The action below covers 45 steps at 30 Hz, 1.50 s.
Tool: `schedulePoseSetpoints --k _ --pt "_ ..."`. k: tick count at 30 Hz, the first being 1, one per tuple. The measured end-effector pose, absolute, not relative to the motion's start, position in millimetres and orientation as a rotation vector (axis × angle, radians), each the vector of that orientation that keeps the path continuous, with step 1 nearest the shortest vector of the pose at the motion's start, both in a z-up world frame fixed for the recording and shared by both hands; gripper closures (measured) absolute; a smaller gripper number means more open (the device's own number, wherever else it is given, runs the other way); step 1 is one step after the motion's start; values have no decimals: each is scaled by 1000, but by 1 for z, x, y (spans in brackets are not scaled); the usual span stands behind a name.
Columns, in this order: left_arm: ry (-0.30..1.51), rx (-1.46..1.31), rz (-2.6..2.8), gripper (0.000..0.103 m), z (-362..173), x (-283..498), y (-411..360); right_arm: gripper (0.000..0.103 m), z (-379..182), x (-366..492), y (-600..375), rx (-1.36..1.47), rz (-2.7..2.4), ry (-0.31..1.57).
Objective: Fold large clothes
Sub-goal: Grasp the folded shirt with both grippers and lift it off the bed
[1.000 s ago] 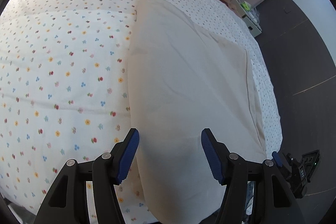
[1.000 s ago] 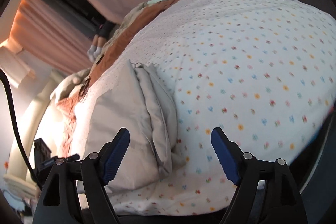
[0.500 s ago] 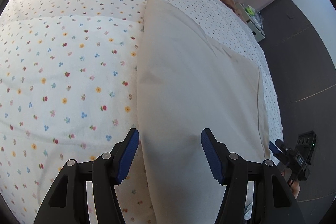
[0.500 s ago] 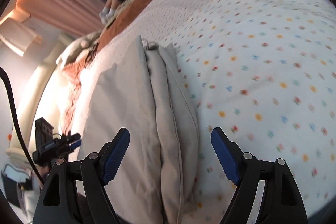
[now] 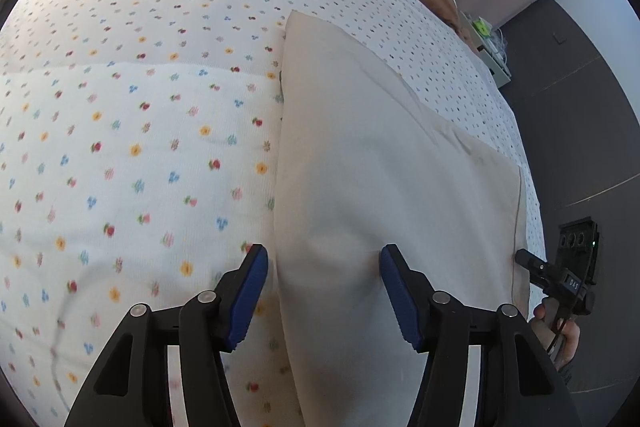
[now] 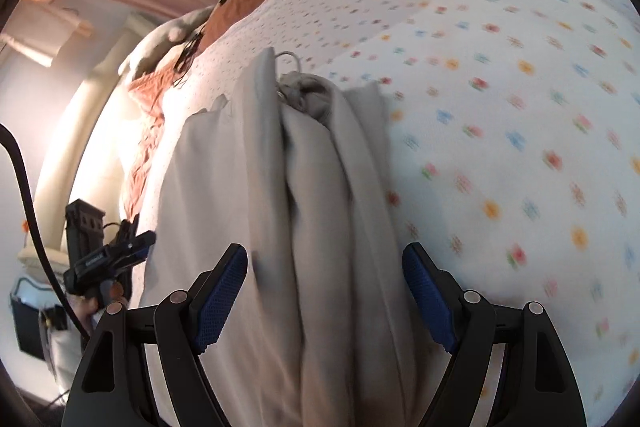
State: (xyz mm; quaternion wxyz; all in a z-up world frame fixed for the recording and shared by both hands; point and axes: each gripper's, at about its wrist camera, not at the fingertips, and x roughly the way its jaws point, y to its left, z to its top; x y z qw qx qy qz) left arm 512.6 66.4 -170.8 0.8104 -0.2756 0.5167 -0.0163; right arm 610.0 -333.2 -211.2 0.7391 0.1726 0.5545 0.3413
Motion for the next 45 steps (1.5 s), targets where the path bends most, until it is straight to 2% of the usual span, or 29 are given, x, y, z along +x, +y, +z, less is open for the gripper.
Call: schedulePoseSetpoints --k 7,12,14,16,18,20,22,28,45 --pt "1104 -565 -40 46 -175 541 71 23 -211 645 -297 297 779 1257" --pt "1103 -534 -30 53 -174 551 68 23 -213 665 -284 277 784 1287" --pt "1100 -504 -28 57 -170 553 62 31 -213 669 -281 267 770 1291" --pt "1091 -482 -23 63 -166 554 57 57 -210 670 -281 249 744 1277" --pt "1077 -481 -22 71 -162 552 56 71 -203 665 -284 267 729 1238" --pt "1067 -499 -23 80 -160 549 58 77 -191 654 -288 247 728 1172" --pt "1050 -503 -26 85 -154 545 57 80 -179 644 -291 247 731 1119" --pt "965 -483 -38 90 -118 528 47 85 -139 615 -303 282 740 1020" --pt "731 -509 -181 95 -6 438 -9 85 -28 499 -357 329 754 793"
